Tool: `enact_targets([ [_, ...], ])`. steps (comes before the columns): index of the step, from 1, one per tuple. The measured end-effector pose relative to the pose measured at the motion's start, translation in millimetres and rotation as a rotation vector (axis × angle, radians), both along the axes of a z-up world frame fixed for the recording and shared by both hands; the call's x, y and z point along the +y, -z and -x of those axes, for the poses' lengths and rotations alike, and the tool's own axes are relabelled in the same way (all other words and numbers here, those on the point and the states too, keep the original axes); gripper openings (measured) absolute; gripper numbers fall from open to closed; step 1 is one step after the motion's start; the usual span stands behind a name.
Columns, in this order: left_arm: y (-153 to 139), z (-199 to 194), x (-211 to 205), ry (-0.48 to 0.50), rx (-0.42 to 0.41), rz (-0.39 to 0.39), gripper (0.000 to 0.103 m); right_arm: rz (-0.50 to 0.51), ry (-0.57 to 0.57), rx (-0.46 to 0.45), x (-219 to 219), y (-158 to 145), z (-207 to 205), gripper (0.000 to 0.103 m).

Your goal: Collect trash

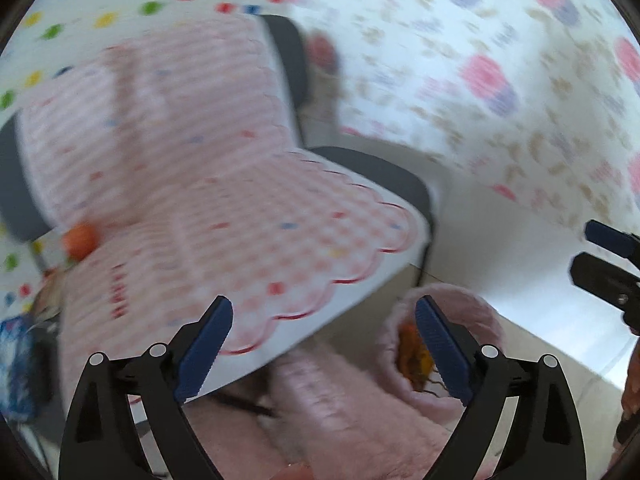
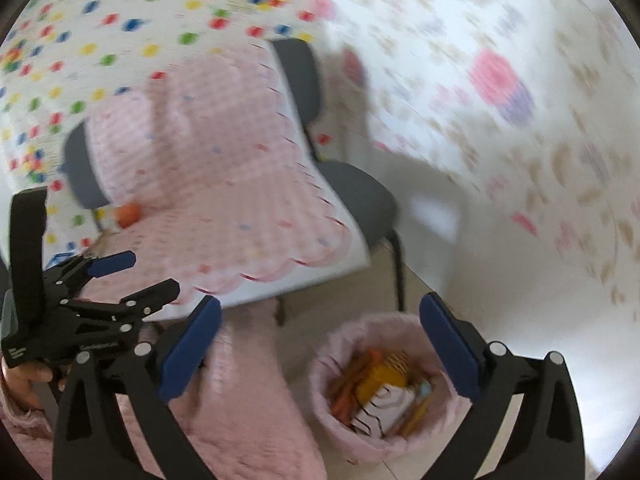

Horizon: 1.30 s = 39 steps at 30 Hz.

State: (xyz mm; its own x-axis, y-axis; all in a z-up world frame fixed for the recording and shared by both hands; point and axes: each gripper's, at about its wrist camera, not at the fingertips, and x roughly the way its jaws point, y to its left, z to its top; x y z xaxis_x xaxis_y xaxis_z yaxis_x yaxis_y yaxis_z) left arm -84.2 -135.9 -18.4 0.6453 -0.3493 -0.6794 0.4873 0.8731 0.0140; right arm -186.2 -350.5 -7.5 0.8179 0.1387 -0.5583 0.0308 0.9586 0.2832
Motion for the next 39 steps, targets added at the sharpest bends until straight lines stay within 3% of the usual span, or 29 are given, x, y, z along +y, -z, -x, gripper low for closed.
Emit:
enact_targets([
  [7, -30, 7, 70, -0.258, -0.050, -0.056, 0.093, 0.035, -0.129, -0.033, 38, -35, -13, 0.097],
  [12, -43, 18, 102, -0.349, -0.064, -0.058, 0.093, 0.063, -0.179, -0.067, 59, -50, -16, 0.097],
  [39, -49, 23, 126, -0.394, -0.080, -0.039, 0.093, 0.061, -0.222, -0.056, 79, -50, -29, 0.097],
])
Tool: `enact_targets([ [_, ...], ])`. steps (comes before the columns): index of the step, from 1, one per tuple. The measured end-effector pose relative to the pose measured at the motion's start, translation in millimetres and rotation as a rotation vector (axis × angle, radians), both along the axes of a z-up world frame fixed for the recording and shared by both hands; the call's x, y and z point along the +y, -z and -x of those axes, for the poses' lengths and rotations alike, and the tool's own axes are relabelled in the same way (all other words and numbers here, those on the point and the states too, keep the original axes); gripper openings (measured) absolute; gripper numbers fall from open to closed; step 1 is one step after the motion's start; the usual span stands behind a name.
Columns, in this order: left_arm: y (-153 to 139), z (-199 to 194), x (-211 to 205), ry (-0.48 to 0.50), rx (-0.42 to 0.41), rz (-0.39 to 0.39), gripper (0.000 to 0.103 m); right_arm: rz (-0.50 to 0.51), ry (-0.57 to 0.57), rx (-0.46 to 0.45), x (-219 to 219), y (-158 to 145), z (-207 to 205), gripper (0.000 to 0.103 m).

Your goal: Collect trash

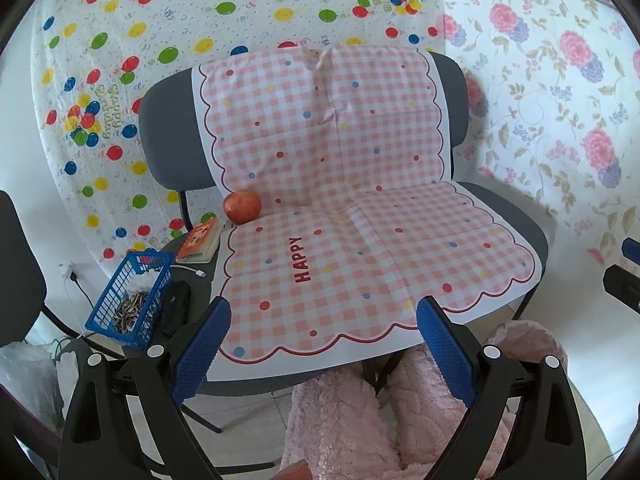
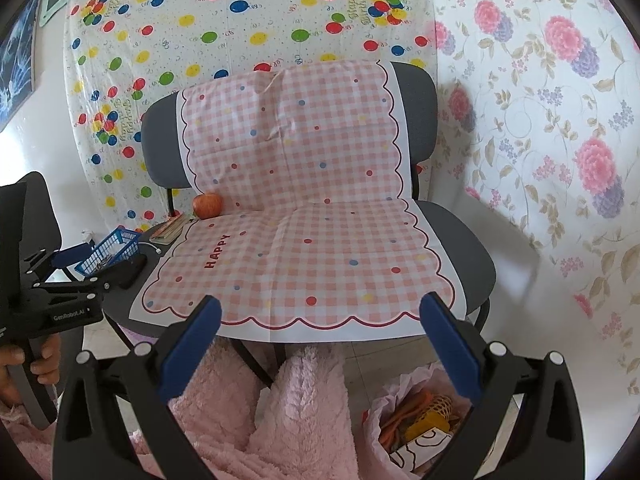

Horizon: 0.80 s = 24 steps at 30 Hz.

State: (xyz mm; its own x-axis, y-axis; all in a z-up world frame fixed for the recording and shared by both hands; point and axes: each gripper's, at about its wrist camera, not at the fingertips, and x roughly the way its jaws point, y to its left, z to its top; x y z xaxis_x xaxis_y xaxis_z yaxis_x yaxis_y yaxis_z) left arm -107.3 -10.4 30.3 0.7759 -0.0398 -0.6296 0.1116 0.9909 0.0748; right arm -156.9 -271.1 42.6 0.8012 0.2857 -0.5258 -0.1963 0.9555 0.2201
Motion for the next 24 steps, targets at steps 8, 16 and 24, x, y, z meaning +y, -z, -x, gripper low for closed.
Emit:
enact_targets([
  [8, 0.4, 0.0, -0.7, -0.001, 0.002, -0.004, 0.093, -0.002, -0.001, 0.009, 0.9, 1.2, -3.9, 0.097],
  [16, 6.3, -3.7, 3.7, -0.003, 0.014, -0.003, 0.093, -0.003, 0.003, 0.017, 2.9, 4.2, -5.5, 0.097],
  [24, 7.2, -5.7, 2.1, -0.002, 0.021, -0.006, 0.093, -0.005, 0.001, 0.017, 2.3, 5.9, -5.8, 0.097],
])
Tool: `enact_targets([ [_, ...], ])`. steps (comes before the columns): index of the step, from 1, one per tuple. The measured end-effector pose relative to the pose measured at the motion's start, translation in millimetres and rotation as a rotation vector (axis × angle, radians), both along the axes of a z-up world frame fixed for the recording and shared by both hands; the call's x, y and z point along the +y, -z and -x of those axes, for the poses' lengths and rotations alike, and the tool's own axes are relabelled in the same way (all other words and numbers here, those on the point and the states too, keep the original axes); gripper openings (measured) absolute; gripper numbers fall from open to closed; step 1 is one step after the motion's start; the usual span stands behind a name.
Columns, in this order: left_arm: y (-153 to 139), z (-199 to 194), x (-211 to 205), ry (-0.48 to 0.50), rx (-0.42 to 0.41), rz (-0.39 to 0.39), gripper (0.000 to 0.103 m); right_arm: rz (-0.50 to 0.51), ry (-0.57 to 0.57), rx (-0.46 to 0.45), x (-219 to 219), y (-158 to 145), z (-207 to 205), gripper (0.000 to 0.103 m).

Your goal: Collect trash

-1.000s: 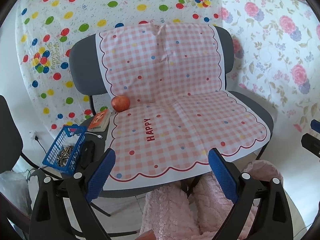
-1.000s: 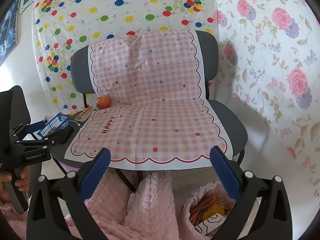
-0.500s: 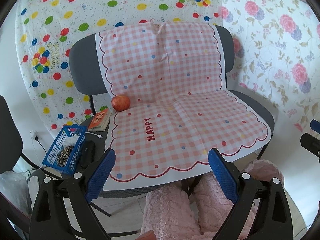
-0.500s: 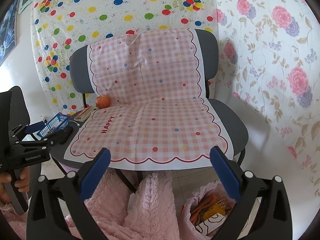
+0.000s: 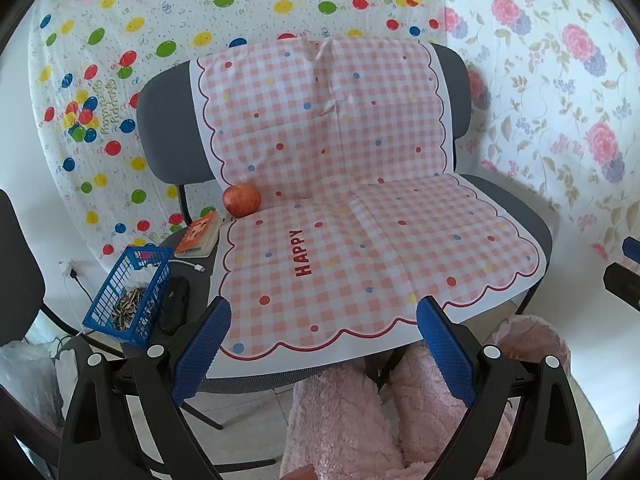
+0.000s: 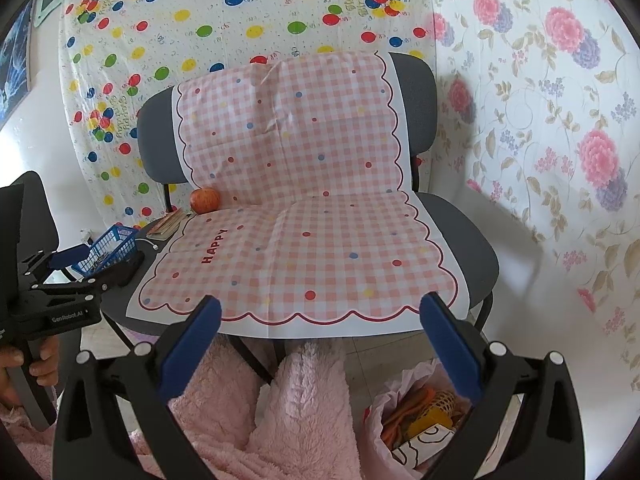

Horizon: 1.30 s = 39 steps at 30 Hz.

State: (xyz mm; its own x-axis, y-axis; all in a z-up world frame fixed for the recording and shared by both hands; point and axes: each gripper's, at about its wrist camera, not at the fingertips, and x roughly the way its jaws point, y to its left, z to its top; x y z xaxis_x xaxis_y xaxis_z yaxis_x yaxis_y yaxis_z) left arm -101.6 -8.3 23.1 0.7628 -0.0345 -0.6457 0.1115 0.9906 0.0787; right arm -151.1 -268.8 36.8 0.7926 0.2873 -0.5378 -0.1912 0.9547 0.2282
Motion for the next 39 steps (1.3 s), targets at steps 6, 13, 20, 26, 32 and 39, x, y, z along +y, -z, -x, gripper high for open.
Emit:
enact_targets([
  [6, 0, 0, 0, -0.001, -0.001, -0.001, 0.093, 0.000, -0.003, 0.002, -2, 1, -1, 0.097],
  [13, 1, 0, 0, 0.001, 0.001, -0.001, 0.093, -0.002, -0.001, 0.004, -2, 3, -2, 0.097],
  [20, 4, -4, -1, 0.003, 0.011, -0.006, 0.093, -0.006, 0.010, 0.015, 0, 8, -5, 0.097],
  [26, 10, -13, -1, 0.003, 0.034, -0.011, 0.093, -0.009, 0.012, 0.036, 4, 13, -12, 0.097],
  [32, 15, -26, 3, 0.011, 0.036, 0.009, 0.093, -0.011, 0.009, 0.052, 5, 16, -30, 0.097],
  [39, 41, -93, 13, 0.005, 0.092, 0.040, 0.093, -0.016, -0.018, 0.066, 8, 36, -113, 0.097],
])
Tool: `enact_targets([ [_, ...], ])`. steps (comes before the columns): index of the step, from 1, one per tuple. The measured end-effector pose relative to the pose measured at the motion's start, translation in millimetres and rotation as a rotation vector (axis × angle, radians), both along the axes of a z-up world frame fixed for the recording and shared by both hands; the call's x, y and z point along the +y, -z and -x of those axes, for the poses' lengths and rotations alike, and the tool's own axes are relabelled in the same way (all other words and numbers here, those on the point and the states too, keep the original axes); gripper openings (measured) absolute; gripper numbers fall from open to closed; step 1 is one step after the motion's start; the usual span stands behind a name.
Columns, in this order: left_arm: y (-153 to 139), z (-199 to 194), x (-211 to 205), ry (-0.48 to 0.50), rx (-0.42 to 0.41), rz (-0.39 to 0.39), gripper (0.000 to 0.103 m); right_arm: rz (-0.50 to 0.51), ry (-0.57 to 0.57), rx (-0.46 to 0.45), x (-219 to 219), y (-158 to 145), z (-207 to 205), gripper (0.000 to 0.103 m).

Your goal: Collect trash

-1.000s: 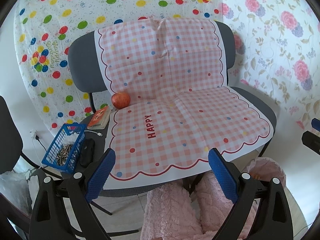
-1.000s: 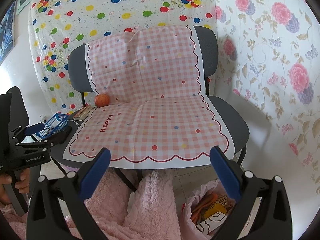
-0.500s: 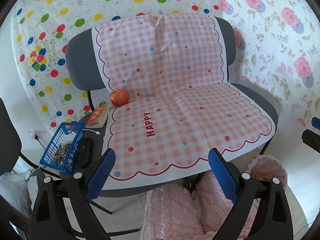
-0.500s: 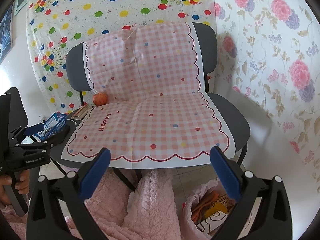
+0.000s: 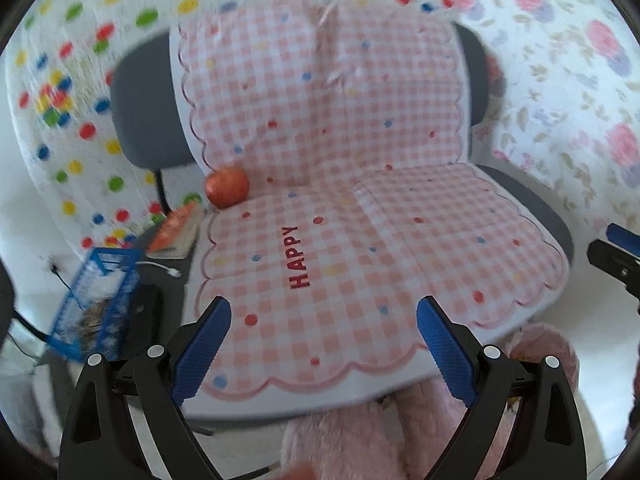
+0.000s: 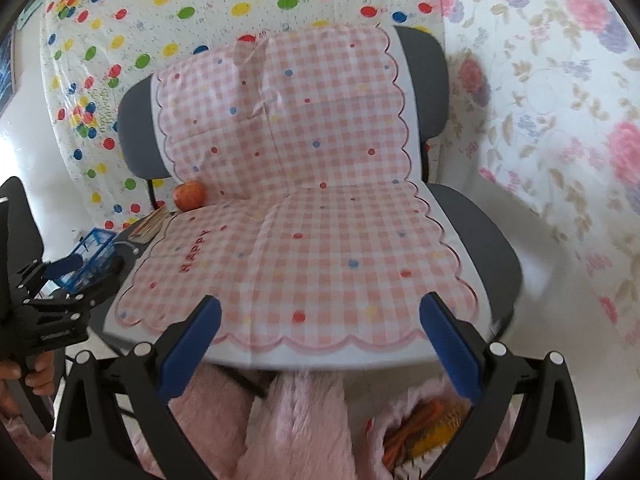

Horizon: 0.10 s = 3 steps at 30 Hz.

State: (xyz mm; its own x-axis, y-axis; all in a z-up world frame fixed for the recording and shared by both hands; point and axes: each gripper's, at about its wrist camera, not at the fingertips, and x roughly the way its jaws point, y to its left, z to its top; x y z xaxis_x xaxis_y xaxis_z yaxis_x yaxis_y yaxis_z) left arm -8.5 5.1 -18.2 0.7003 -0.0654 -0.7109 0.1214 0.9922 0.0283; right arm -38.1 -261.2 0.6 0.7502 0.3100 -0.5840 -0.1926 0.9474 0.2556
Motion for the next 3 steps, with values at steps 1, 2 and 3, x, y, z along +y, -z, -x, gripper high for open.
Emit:
enact_targets([
  [1, 9, -23, 4, -0.005, 0.017, 0.008, 0.093, -0.005, 0.006, 0.013, -2, 7, -23, 0.097],
  [2, 20, -48, 8, -0.011, 0.039, 0.011, 0.093, -0.014, 0.023, 0.028, -3, 18, -59, 0.097],
  [3, 28, -66, 11, -0.020, 0.053, 0.011, 0.093, -0.014, 0.032, 0.039, -4, 26, -81, 0.097],
])
